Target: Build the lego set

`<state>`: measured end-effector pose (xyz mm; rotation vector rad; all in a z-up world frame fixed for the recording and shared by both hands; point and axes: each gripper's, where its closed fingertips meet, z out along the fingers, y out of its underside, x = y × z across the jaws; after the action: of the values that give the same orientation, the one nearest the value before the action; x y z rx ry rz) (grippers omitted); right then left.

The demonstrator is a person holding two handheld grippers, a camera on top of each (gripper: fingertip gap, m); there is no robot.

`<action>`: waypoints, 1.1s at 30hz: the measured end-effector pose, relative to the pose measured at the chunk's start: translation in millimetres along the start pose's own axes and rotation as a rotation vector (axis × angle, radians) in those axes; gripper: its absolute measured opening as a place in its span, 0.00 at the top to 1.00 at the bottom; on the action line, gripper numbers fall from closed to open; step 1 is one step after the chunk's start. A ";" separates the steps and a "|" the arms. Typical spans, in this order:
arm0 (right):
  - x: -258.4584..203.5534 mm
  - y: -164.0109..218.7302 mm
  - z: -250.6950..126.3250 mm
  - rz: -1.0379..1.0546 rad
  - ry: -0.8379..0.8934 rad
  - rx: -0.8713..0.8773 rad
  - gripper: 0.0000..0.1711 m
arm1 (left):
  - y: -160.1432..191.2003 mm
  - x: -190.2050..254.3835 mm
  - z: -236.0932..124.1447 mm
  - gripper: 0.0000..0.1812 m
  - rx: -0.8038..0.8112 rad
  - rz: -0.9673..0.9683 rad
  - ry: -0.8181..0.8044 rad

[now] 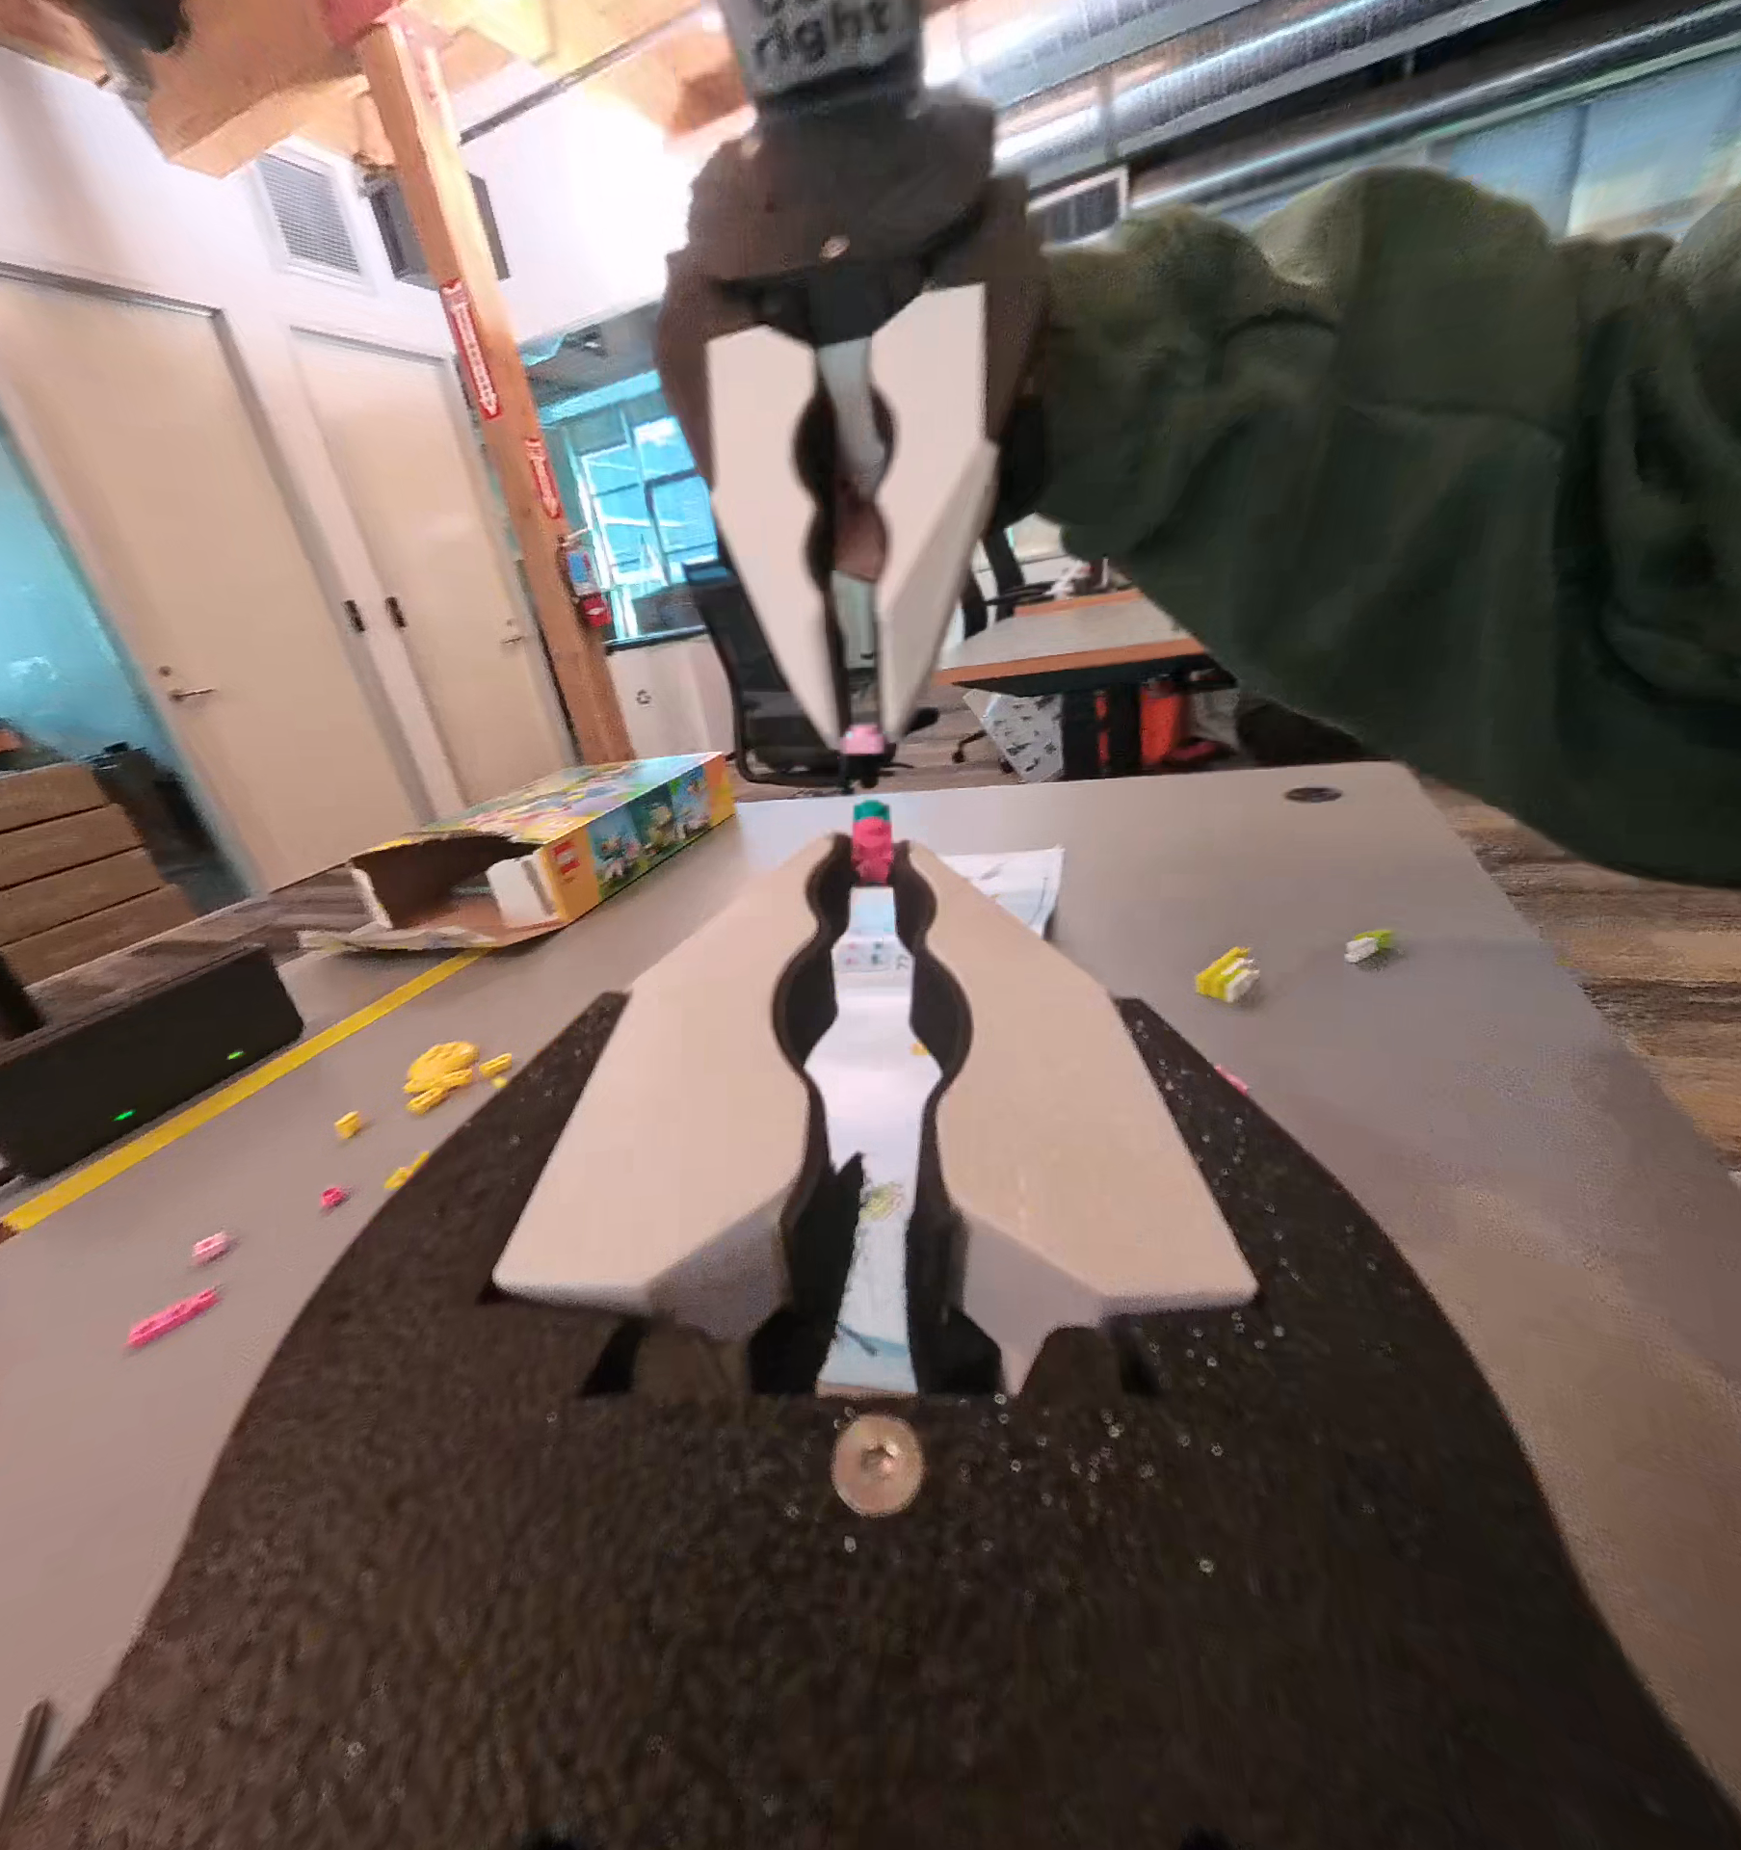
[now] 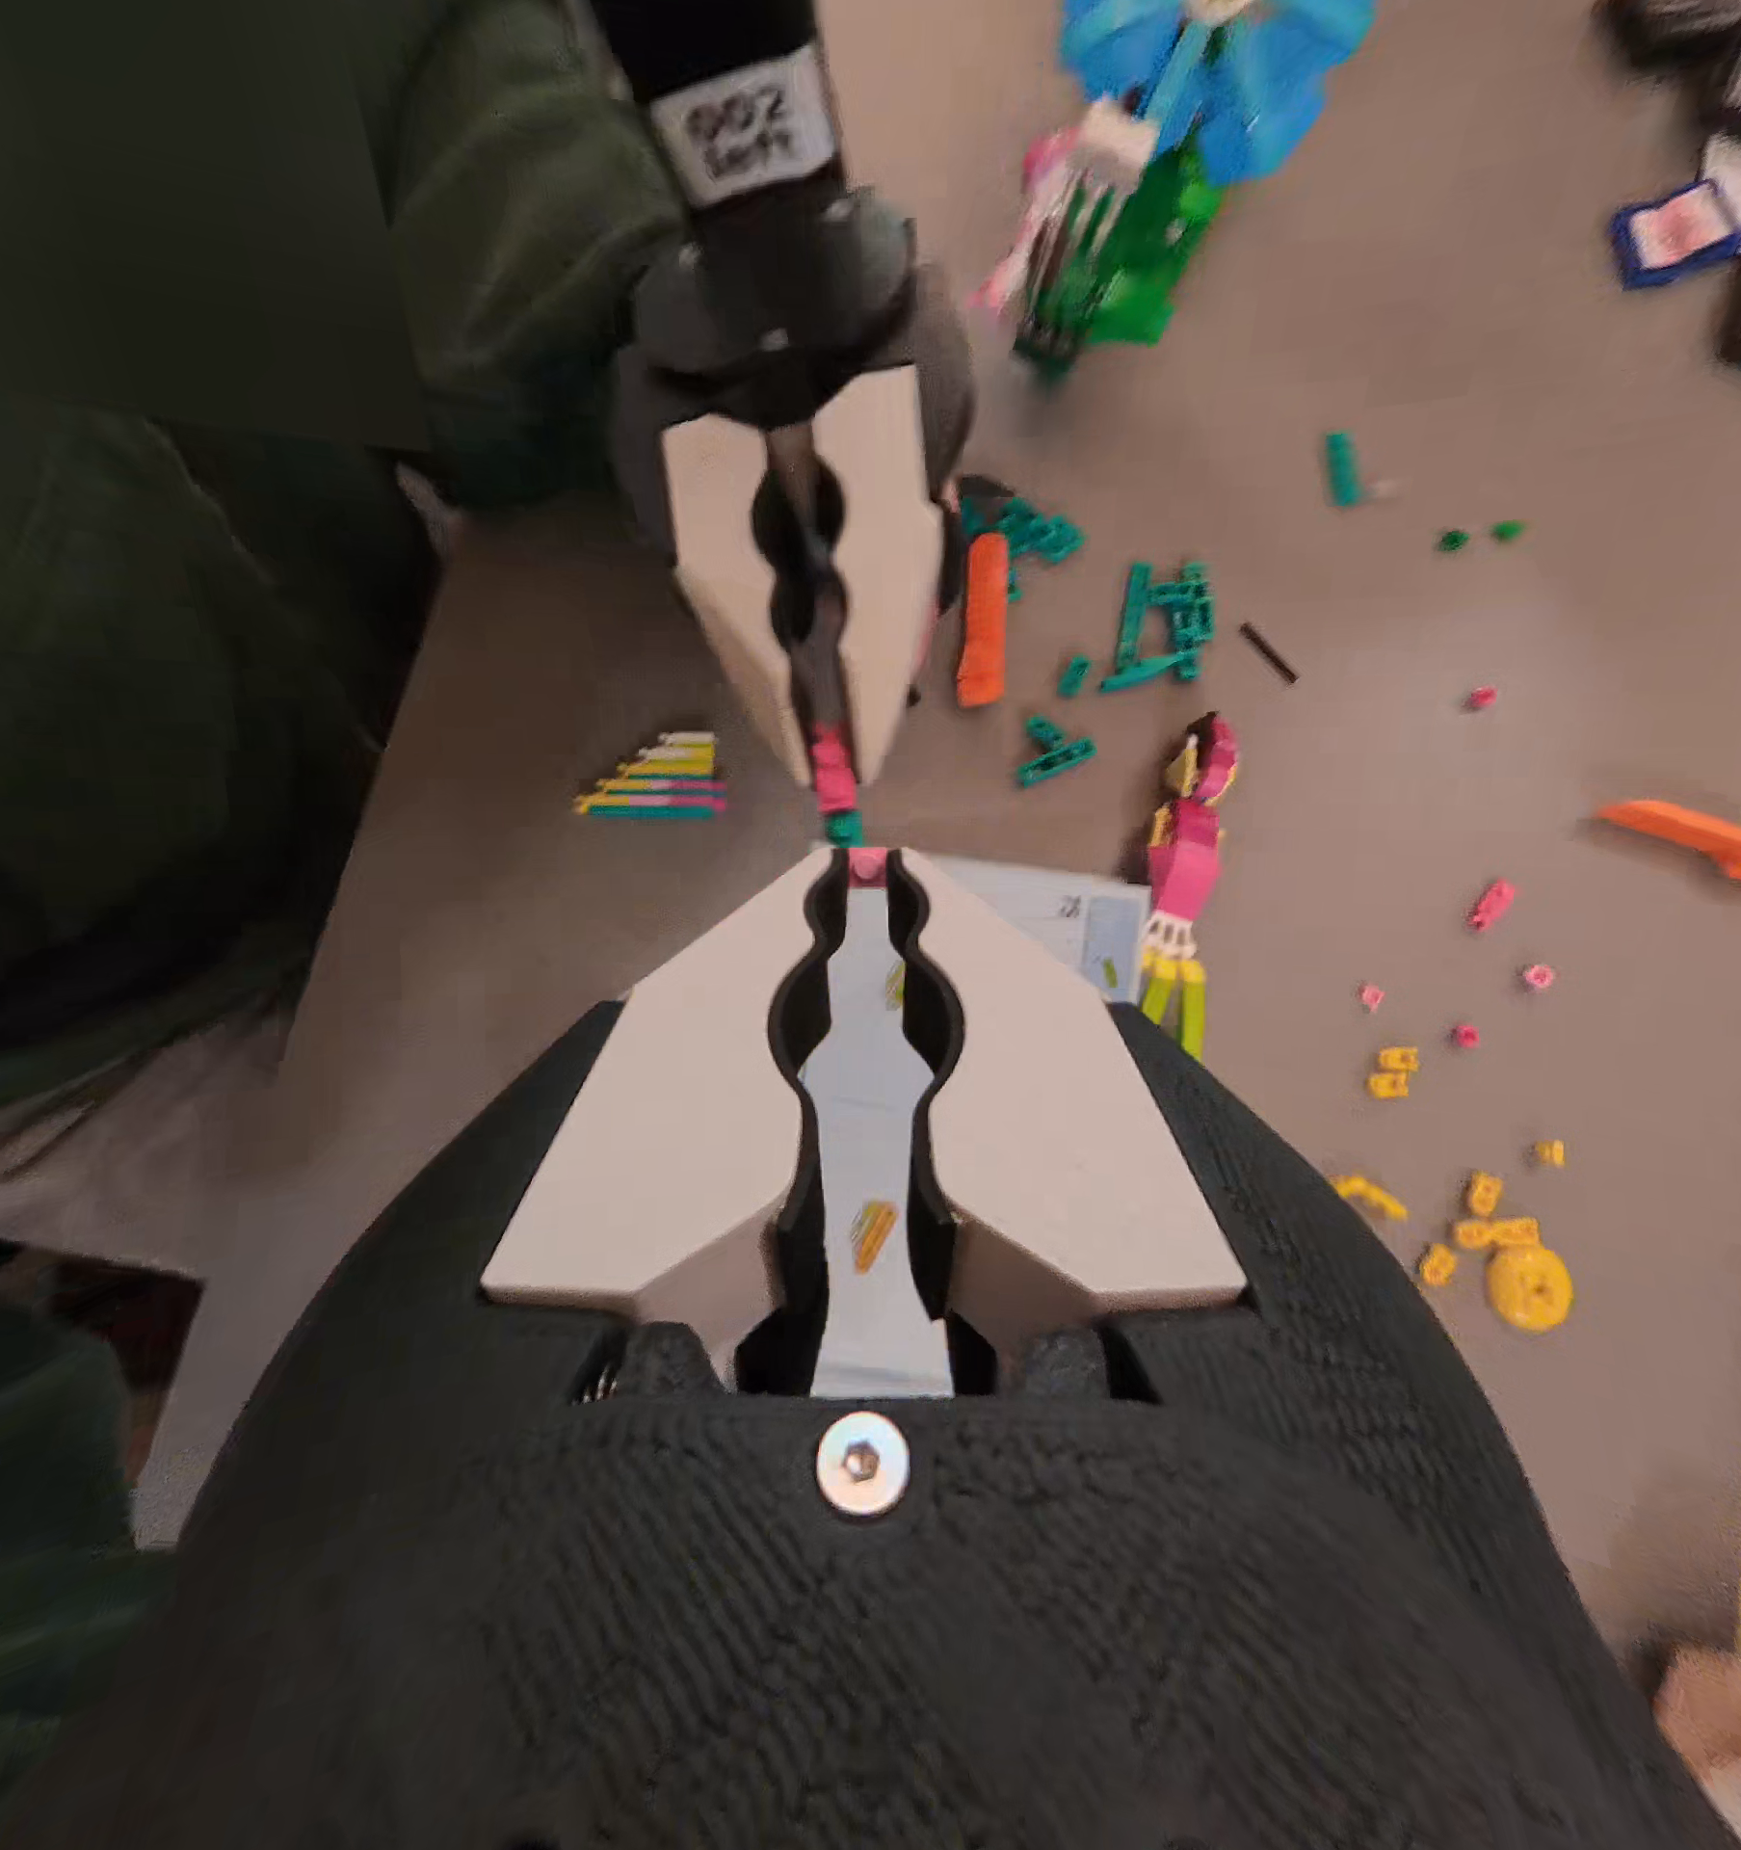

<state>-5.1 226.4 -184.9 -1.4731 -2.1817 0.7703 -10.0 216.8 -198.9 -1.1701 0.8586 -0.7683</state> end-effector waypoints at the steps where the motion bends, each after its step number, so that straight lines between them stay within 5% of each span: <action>1: -8.9 1.3 -0.1 -0.010 0.017 -0.038 0.97 | -0.1 2.6 0.5 0.97 0.002 -0.003 0.016; 26: -29.0 -6.4 13.5 -0.021 0.085 -0.207 0.96 | -12.3 20.0 -2.9 0.97 0.080 -0.054 0.130; 33: -26.7 -6.8 12.9 -0.019 0.113 -0.205 0.90 | -11.6 19.3 -2.8 0.97 0.075 -0.059 0.127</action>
<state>-7.8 196.7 -191.0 -1.5496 -2.2384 0.4561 -4.1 196.2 -191.2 -1.0928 0.8956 -0.9236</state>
